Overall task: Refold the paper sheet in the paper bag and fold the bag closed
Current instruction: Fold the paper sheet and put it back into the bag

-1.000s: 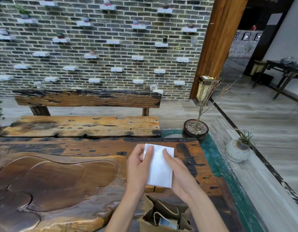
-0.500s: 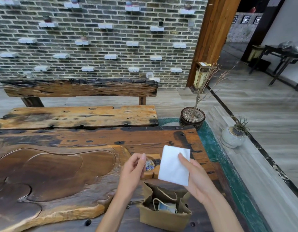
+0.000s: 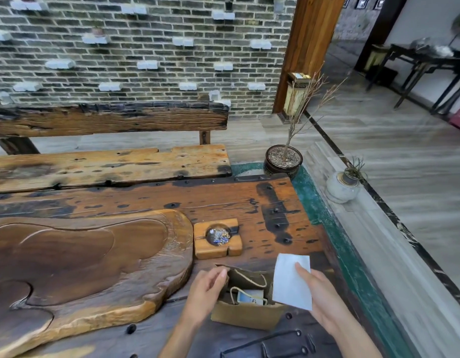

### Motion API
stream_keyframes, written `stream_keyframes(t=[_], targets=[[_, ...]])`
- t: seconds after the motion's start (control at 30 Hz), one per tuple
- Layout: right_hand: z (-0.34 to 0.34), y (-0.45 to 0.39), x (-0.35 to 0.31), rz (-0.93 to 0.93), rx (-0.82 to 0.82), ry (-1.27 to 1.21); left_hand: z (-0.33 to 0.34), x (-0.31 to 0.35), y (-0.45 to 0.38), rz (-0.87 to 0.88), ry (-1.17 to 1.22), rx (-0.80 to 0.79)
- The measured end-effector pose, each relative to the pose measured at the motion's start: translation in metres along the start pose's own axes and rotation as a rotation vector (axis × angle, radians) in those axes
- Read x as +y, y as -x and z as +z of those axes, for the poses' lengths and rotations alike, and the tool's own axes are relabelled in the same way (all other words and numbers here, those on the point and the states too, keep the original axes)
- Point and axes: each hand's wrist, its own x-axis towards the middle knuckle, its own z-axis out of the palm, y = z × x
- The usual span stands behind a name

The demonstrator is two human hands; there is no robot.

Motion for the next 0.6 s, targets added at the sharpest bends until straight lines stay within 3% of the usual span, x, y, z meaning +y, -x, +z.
stream_keyframes(t=[0.2, 0.4, 0.6], targets=[[0.011, 0.009, -0.001, 0.002, -0.013, 0.161, 0.009, -0.009, -0.005, 0.011, -0.088, -0.042], [0.020, 0.003, 0.007, 0.031, -0.055, 0.292, 0.008, -0.015, -0.004, -0.086, 0.069, 0.010], [0.026, -0.006, 0.018, 0.086, -0.100, 0.294, 0.003, -0.020, -0.001, -0.105, 0.074, 0.005]])
